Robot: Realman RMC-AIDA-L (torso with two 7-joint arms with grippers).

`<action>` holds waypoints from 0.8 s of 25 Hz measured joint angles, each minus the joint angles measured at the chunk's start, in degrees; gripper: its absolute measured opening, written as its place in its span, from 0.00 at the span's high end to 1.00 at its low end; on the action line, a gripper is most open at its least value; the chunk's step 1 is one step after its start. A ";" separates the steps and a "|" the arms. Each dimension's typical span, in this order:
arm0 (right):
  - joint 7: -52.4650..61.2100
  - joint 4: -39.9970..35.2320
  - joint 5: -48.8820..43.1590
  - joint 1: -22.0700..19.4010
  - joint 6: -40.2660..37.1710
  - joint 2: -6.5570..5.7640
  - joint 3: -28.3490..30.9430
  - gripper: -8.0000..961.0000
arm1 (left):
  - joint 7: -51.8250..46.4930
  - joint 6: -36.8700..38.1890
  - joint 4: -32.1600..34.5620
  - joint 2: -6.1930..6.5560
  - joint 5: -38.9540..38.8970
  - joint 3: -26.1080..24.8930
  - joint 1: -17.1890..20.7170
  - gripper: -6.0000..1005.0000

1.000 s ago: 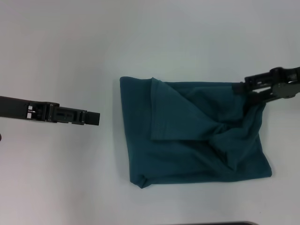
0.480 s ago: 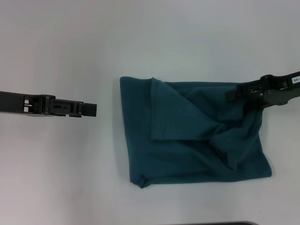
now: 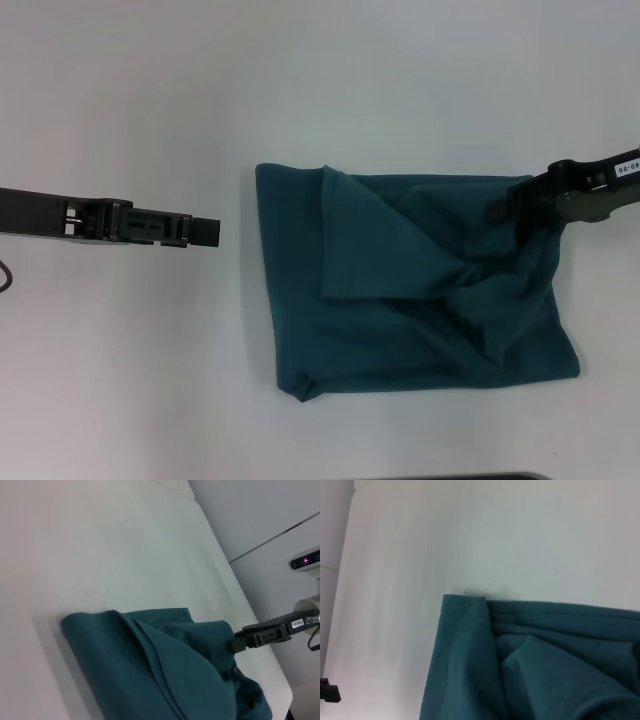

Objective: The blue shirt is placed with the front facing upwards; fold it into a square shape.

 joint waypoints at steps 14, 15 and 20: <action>-0.18 -2.60 1.23 0.38 -0.40 -0.24 1.98 0.93 | -0.11 0.15 0.47 0.00 0.00 -0.18 -0.03 0.27; -0.18 -2.74 1.65 0.39 -0.54 -0.31 2.12 0.94 | -0.12 0.15 0.47 0.04 0.00 -0.25 -0.03 0.27; -0.12 -3.17 4.78 0.47 -1.46 -0.63 2.23 0.95 | -0.20 0.10 0.46 0.20 0.01 -0.40 -0.17 0.27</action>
